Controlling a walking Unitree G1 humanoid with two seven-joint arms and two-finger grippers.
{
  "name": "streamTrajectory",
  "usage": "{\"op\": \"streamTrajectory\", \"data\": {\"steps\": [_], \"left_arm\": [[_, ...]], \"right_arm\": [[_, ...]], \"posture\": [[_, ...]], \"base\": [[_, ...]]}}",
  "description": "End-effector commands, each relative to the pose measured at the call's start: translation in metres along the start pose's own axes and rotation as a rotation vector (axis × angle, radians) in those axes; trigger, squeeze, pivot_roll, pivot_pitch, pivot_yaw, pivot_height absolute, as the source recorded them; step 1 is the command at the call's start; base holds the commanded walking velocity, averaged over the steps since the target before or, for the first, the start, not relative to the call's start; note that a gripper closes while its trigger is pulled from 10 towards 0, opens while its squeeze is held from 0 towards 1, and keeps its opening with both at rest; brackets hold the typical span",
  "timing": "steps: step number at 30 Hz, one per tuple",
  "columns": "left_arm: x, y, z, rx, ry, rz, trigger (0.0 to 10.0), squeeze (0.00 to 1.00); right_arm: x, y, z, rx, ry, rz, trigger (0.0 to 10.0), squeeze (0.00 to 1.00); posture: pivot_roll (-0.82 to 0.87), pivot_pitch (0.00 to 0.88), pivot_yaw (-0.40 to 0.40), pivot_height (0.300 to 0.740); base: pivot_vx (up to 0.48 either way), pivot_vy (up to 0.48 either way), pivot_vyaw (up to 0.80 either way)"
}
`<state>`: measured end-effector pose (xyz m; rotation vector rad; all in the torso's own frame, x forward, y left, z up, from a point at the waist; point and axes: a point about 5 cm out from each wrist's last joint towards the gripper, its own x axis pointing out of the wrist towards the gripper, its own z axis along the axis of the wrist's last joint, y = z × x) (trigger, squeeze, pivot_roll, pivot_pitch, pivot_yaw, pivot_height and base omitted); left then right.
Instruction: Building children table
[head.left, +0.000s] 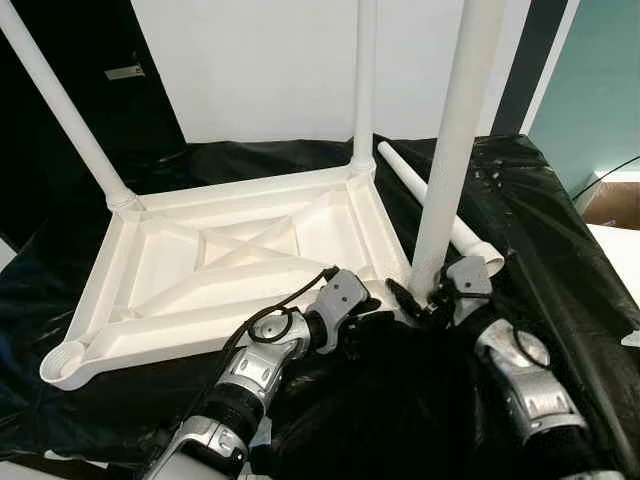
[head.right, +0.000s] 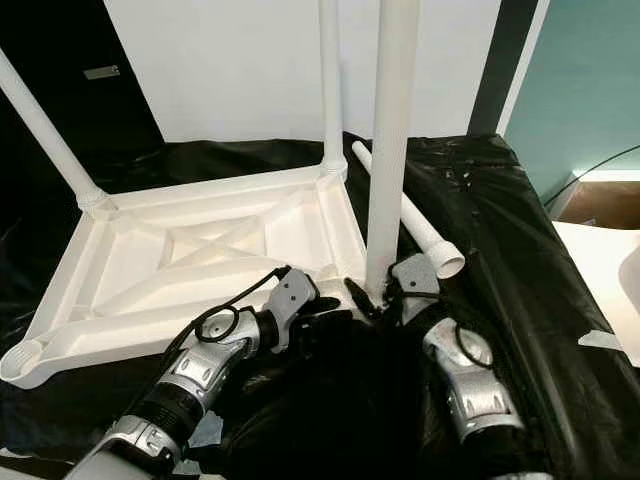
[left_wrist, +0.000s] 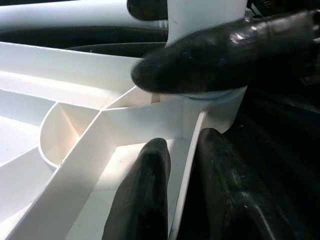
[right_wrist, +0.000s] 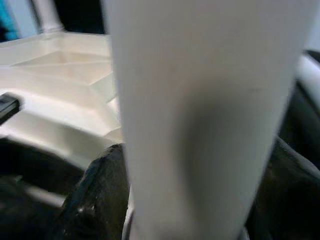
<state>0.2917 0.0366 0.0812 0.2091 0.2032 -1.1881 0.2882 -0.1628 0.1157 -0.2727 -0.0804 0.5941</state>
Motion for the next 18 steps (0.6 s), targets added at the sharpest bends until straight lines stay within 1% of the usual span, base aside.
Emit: {"op": "streamTrajectory", "data": {"steps": [1, 2, 3, 4, 5, 8, 10, 14, 15, 16, 17, 18], "left_arm": [[-0.005, -0.015, -0.041, -0.127, 0.144, -0.033, 10.0, 0.00], [-0.005, -0.016, -0.042, -0.129, 0.144, -0.032, 10.0, 0.00], [-0.005, -0.016, -0.042, -0.132, 0.145, -0.030, 10.0, 0.00], [-0.006, -0.016, -0.043, -0.134, 0.145, -0.029, 10.0, 0.00], [-0.006, -0.016, -0.043, -0.134, 0.145, -0.029, 10.0, 0.00], [-0.007, -0.017, -0.044, -0.136, 0.147, -0.028, 10.0, 0.00], [-0.006, -0.017, -0.044, -0.136, 0.147, -0.028, 10.0, 0.00], [-0.006, -0.016, -0.043, -0.135, 0.148, -0.028, 10.0, 0.00], [-0.006, -0.016, -0.043, -0.134, 0.147, -0.028, 10.0, 0.00], [-0.006, -0.016, -0.043, -0.135, 0.146, -0.028, 10.0, 0.00], [-0.006, -0.016, -0.043, -0.136, 0.147, -0.029, 10.0, 0.00], [-0.007, -0.016, -0.043, -0.137, 0.148, -0.029, 10.0, 0.00]], "right_arm": [[0.001, 0.002, -0.003, 0.024, 0.016, 0.040, 10.0, 0.00], [0.000, 0.001, -0.002, 0.026, 0.020, 0.059, 10.0, 0.00], [-0.001, 0.000, -0.002, 0.015, 0.026, 0.094, 3.2, 0.00], [-0.003, -0.002, -0.001, 0.008, 0.034, 0.143, 0.0, 0.00], [-0.003, -0.002, -0.001, 0.008, 0.034, 0.143, 0.0, 0.00], [-0.008, -0.007, -0.001, -0.005, 0.068, 0.244, 0.0, 0.00], [-0.010, -0.011, -0.002, -0.011, 0.092, 0.285, 0.0, 0.00], [-0.012, -0.012, -0.004, -0.007, 0.106, 0.296, 0.0, 0.00], [-0.015, -0.006, -0.008, 0.007, 0.122, 0.317, 0.0, 0.00], [-0.016, -0.004, -0.008, 0.012, 0.126, 0.326, 0.0, 0.00], [-0.016, 0.006, -0.010, 0.038, 0.116, 0.321, 0.0, 0.00], [-0.016, 0.013, -0.011, 0.057, 0.108, 0.316, 0.0, 0.00]], "posture": [[-0.03, 0.000, 0.038, 0.740], [-0.03, 0.000, 0.038, 0.740], [-0.03, 0.000, 0.038, 0.740], [-0.03, 0.000, 0.039, 0.740], [-0.03, 0.000, 0.039, 0.740], [-0.03, 0.000, 0.039, 0.740], [-0.03, 0.000, 0.039, 0.740], [-0.03, 0.000, 0.043, 0.740], [-0.03, 0.000, 0.043, 0.740], [-0.03, 0.000, 0.043, 0.740], [-0.03, 0.000, 0.045, 0.740], [-0.03, 0.000, 0.045, 0.740]], "base": [[0.000, 0.000, 0.00], [0.000, 0.000, 0.00], [0.000, 0.000, 0.00], [0.000, 0.000, 0.00], [0.000, 0.000, 0.00], [0.000, 0.000, 0.00], [0.000, 0.000, 0.00], [0.000, 0.000, 0.00], [0.000, 0.000, 0.00], [0.000, 0.000, 0.00], [0.000, 0.000, 0.00], [0.000, 0.000, 0.00]]}}
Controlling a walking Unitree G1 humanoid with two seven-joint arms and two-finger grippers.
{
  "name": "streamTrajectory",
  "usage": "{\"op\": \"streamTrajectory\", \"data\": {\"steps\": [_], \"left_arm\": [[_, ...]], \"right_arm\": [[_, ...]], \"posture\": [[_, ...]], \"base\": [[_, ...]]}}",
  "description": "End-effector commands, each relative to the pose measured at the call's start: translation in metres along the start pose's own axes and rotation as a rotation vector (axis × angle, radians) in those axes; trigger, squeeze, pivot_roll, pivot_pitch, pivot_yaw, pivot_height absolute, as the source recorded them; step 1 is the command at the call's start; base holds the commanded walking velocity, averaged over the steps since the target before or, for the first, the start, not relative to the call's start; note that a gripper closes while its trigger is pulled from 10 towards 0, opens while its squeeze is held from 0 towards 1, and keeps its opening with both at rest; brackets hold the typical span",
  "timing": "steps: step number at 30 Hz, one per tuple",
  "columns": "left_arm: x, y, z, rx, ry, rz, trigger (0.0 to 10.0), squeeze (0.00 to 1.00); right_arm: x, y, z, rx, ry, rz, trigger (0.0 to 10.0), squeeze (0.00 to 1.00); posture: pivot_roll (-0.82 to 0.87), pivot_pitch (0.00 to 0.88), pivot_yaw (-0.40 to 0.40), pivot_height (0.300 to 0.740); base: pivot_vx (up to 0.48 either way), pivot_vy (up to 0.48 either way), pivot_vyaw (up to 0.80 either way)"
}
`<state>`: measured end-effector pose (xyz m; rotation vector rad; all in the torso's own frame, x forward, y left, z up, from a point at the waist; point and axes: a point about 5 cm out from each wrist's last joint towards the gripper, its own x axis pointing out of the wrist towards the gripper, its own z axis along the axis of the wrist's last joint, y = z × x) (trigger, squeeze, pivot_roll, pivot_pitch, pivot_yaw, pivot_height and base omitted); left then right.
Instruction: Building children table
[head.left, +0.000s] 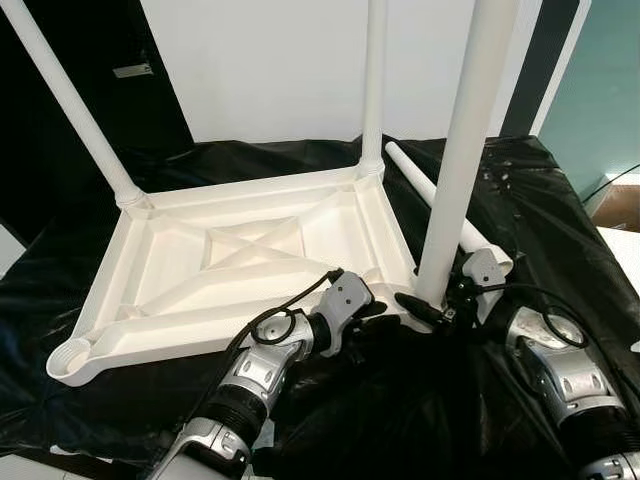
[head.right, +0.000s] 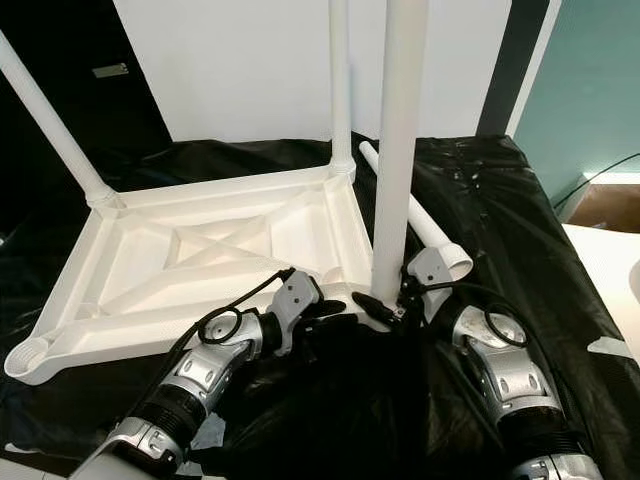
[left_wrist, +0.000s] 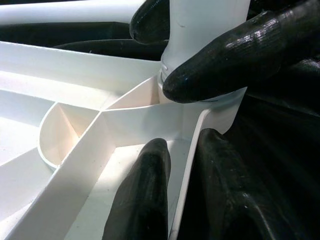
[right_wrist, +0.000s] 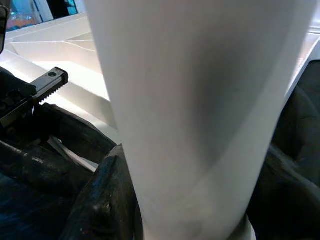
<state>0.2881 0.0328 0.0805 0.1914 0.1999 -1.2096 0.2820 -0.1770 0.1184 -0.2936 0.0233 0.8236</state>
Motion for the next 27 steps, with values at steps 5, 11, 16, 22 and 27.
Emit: {"op": "streamTrajectory", "data": {"steps": [5, 11, 16, 22, 27], "left_arm": [[-0.010, -0.011, -0.044, -0.130, 0.161, -0.007, 10.0, 0.00], [-0.008, -0.011, -0.041, -0.116, 0.162, -0.019, 10.0, 0.00], [-0.008, -0.009, -0.040, -0.117, 0.160, -0.013, 10.0, 0.00], [-0.010, -0.010, -0.043, -0.126, 0.160, -0.006, 10.0, 0.00], [-0.012, -0.011, -0.044, -0.131, 0.161, 0.000, 10.0, 0.00]], "right_arm": [[0.015, 0.025, -0.004, 0.082, -0.096, -0.212, 0.0, 0.00], [0.028, 0.027, 0.007, 0.078, -0.194, -0.511, 0.0, 0.00], [0.029, 0.022, 0.008, 0.078, -0.190, -0.565, 0.0, 0.00], [0.034, 0.026, 0.003, 0.081, -0.141, -0.576, 10.0, 0.00], [0.035, 0.033, -0.002, 0.116, -0.122, -0.433, 10.0, 1.00]], "posture": [[-0.03, 0.000, 0.049, 0.740], [-0.02, 0.000, 0.056, 0.740], [-0.02, 0.000, 0.054, 0.740], [0.00, 0.000, 0.046, 0.740], [0.00, 0.000, 0.044, 0.740]], "base": [[0.000, 0.000, 0.00], [0.000, 0.000, 0.00], [0.000, 0.000, 0.00], [0.000, 0.000, 0.00], [0.000, 0.000, 0.00]]}}
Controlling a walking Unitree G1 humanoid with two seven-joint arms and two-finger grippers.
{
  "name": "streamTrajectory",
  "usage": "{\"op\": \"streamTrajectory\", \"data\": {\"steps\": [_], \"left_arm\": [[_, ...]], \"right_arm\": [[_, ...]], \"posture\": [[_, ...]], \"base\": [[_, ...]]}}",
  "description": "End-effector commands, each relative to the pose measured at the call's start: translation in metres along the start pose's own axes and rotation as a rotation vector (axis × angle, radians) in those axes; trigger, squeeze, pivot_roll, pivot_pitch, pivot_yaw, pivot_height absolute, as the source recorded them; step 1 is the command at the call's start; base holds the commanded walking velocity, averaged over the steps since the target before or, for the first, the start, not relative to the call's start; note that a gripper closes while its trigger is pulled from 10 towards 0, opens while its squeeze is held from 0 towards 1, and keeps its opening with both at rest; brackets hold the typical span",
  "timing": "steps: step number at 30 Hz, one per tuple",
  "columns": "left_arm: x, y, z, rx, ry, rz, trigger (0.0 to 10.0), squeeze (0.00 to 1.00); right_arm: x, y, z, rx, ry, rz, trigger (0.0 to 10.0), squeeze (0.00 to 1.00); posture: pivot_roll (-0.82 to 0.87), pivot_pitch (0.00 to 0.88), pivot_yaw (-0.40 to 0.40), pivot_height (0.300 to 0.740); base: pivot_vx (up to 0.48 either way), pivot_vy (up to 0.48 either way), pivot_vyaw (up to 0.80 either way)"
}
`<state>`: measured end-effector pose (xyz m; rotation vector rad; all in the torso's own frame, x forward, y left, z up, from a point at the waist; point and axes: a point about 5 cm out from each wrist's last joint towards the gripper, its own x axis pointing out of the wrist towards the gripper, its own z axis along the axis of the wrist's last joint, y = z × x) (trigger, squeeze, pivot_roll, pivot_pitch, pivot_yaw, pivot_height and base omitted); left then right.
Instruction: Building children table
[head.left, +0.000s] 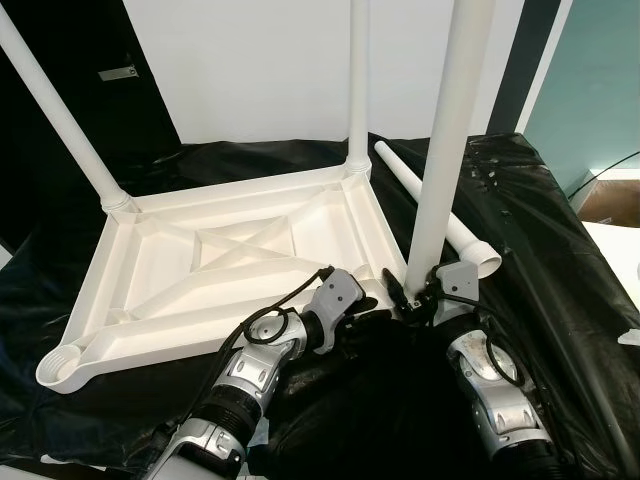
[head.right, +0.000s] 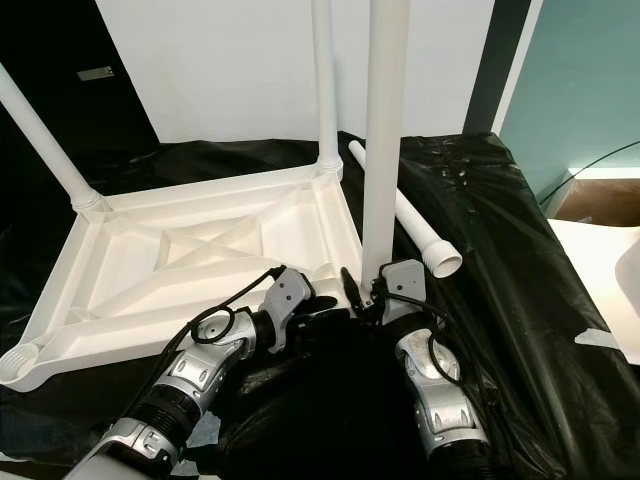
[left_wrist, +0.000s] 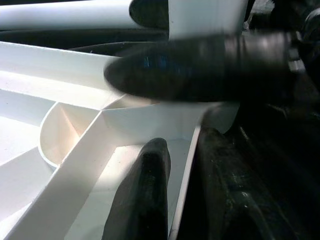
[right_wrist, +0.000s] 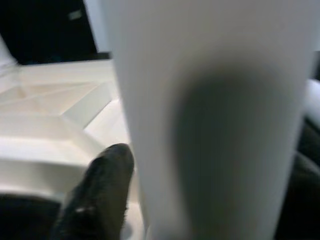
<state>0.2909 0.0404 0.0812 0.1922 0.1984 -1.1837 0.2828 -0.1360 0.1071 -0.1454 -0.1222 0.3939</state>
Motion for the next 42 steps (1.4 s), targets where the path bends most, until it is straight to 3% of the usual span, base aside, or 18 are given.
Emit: {"op": "streamTrajectory", "data": {"steps": [1, 2, 5, 7, 16, 17, 18, 19, 29, 30, 32, 34, 35, 42], "left_arm": [[-0.006, -0.015, -0.043, -0.126, 0.162, -0.025, 10.0, 0.00], [-0.006, -0.015, -0.043, -0.126, 0.161, -0.025, 10.0, 0.00], [-0.005, -0.015, -0.042, -0.122, 0.160, -0.029, 10.0, 0.00], [-0.005, -0.015, -0.041, -0.120, 0.160, -0.031, 10.0, 0.00], [-0.006, -0.013, -0.041, -0.115, 0.164, -0.032, 10.0, 0.00], [-0.006, -0.013, -0.041, -0.115, 0.165, -0.032, 10.0, 0.00], [-0.006, -0.013, -0.041, -0.115, 0.166, -0.032, 10.0, 0.00], [-0.006, -0.013, -0.042, -0.116, 0.166, -0.031, 10.0, 0.00], [-0.008, -0.013, -0.044, -0.117, 0.173, -0.027, 10.0, 0.00], [-0.007, -0.014, -0.044, -0.120, 0.171, -0.027, 10.0, 0.00], [-0.007, -0.014, -0.044, -0.120, 0.171, -0.027, 10.0, 0.00], [-0.006, -0.016, -0.044, -0.123, 0.169, -0.027, 10.0, 0.00], [-0.006, -0.018, -0.045, -0.127, 0.167, -0.029, 10.0, 0.00], [-0.006, -0.020, -0.047, -0.128, 0.173, -0.037, 10.0, 0.00]], "right_arm": [[0.001, 0.005, -0.004, 0.007, 0.022, 0.059, 10.0, 1.00], [0.001, 0.002, -0.002, -0.011, 0.022, 0.128, 10.0, 0.00], [-0.007, -0.004, 0.007, -0.134, -0.004, 0.391, 10.0, 0.00], [-0.010, -0.012, 0.006, -0.166, 0.031, 0.453, 10.0, 0.00], [-0.003, -0.044, 0.010, -0.247, 0.116, 0.494, 10.0, 0.00], [-0.002, -0.048, 0.010, -0.257, 0.127, 0.501, 8.9, 0.00], [-0.002, -0.053, 0.009, -0.252, 0.131, 0.503, 1.3, 0.00], [-0.002, -0.056, 0.008, -0.247, 0.140, 0.508, 0.0, 0.00], [-0.005, -0.058, 0.005, -0.172, 0.157, 0.563, 0.0, 0.00], [-0.001, -0.048, 0.008, -0.120, 0.052, 0.405, 0.0, 0.00], [-0.001, -0.048, 0.008, -0.120, 0.052, 0.405, 0.0, 0.00], [0.001, -0.046, 0.012, -0.078, -0.064, 0.065, 0.0, 0.00], [-0.004, -0.036, 0.010, -0.056, -0.082, -0.073, 0.0, 0.00], [-0.011, -0.014, 0.002, -0.038, -0.063, -0.133, 0.0, 0.00]], "posture": [[0.00, 0.000, 0.044, 0.740], [-0.01, 0.000, 0.044, 0.740], [-0.02, 0.000, 0.049, 0.740], [-0.03, 0.000, 0.052, 0.740], [-0.03, 0.000, 0.056, 0.740], [-0.03, 0.000, 0.057, 0.740], [-0.03, 0.000, 0.057, 0.740], [-0.03, 0.000, 0.058, 0.740], [-0.02, 0.000, 0.058, 0.740], [-0.02, 0.000, 0.048, 0.740], [-0.02, 0.000, 0.048, 0.740], [-0.02, 0.000, 0.045, 0.740], [-0.02, 0.000, 0.048, 0.740], [-0.02, 0.000, 0.056, 0.740]], "base": [[0.000, 0.000, 0.00], [0.000, 0.000, 0.00], [0.000, 0.000, 0.00], [0.000, 0.000, 0.00], [0.000, 0.000, 0.00], [0.000, 0.000, 0.00], [0.000, 0.000, 0.00], [0.000, 0.000, 0.00], [0.000, 0.000, 0.00], [0.000, 0.000, 0.00], [0.000, 0.000, 0.00], [0.000, 0.000, 0.00], [0.000, 0.000, 0.00], [0.000, 0.000, 0.00]]}}
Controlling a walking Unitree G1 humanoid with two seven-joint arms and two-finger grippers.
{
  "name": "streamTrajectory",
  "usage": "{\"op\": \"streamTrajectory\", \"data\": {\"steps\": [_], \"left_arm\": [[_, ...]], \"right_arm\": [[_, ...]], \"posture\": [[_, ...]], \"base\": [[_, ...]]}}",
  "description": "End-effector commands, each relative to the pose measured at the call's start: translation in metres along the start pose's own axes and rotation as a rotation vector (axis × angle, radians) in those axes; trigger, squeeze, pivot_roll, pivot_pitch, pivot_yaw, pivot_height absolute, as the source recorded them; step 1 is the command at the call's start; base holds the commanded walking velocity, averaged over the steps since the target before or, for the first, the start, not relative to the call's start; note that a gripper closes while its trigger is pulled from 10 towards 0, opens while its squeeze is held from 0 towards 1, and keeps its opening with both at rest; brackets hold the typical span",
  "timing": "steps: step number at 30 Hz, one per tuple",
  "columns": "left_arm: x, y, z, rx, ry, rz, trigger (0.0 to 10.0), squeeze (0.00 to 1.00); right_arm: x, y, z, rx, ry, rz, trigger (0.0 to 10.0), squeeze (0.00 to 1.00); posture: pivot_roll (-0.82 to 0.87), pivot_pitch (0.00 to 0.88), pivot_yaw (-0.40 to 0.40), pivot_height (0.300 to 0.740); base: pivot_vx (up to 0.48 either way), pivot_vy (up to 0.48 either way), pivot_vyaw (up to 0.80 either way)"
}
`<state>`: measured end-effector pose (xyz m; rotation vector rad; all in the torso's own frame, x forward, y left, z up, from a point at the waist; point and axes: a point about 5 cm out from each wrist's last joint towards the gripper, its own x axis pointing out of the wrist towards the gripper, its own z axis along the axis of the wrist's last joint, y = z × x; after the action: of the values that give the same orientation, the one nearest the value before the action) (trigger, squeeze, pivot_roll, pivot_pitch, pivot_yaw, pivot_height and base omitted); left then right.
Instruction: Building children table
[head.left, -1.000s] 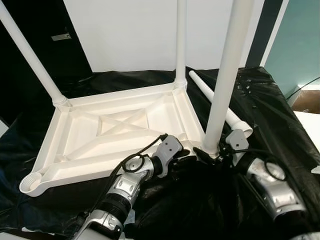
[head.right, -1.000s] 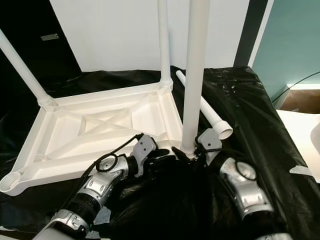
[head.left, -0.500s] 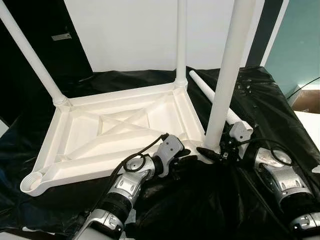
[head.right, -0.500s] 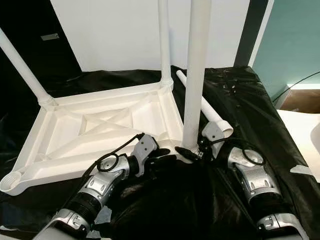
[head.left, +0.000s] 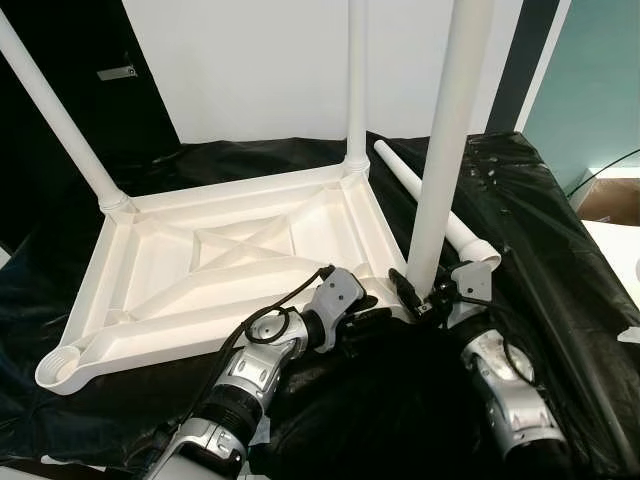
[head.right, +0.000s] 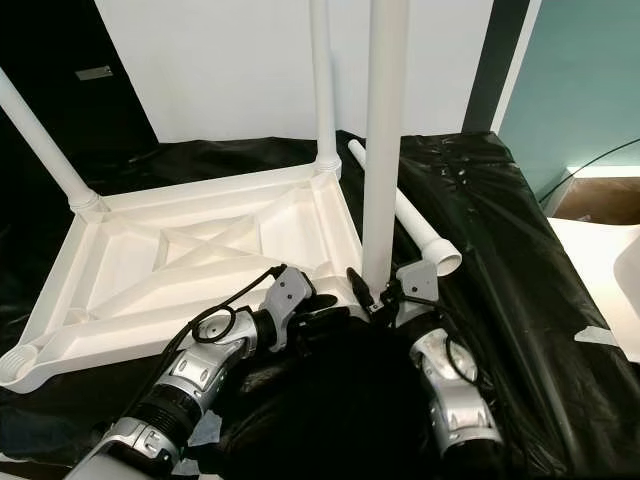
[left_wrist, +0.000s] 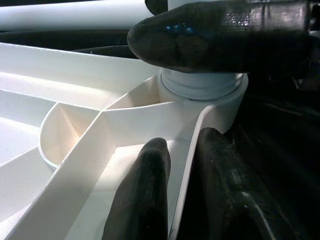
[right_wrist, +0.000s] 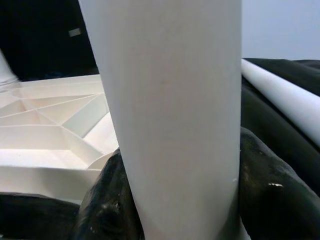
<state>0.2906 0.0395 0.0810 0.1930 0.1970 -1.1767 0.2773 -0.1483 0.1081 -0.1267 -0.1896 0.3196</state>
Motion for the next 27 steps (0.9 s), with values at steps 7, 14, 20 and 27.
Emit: {"op": "streamTrajectory", "data": {"steps": [7, 14, 20, 27], "left_arm": [[-0.007, -0.018, -0.045, -0.121, 0.174, -0.050, 10.0, 0.00], [-0.008, -0.016, -0.046, -0.120, 0.178, -0.047, 10.0, 0.00], [-0.007, -0.016, -0.045, -0.117, 0.178, -0.047, 10.0, 0.00], [-0.006, -0.016, -0.044, -0.116, 0.174, -0.048, 10.0, 0.00]], "right_arm": [[0.000, 0.001, -0.004, -0.027, 0.042, -0.103, 10.0, 0.00], [0.001, 0.001, -0.003, -0.018, 0.062, 0.138, 10.0, 0.00], [-0.002, -0.016, 0.001, -0.107, 0.099, 0.419, 10.0, 0.00], [0.008, -0.047, 0.011, -0.203, 0.146, 0.515, 10.0, 0.00]], "posture": [[-0.03, 0.000, 0.063, 0.740], [-0.03, 0.000, 0.066, 0.740], [-0.04, 0.000, 0.066, 0.740], [-0.04, 0.000, 0.063, 0.740]], "base": [[0.000, 0.000, 0.00], [0.000, 0.000, 0.00], [0.000, 0.000, 0.00], [0.000, 0.000, 0.00]]}}
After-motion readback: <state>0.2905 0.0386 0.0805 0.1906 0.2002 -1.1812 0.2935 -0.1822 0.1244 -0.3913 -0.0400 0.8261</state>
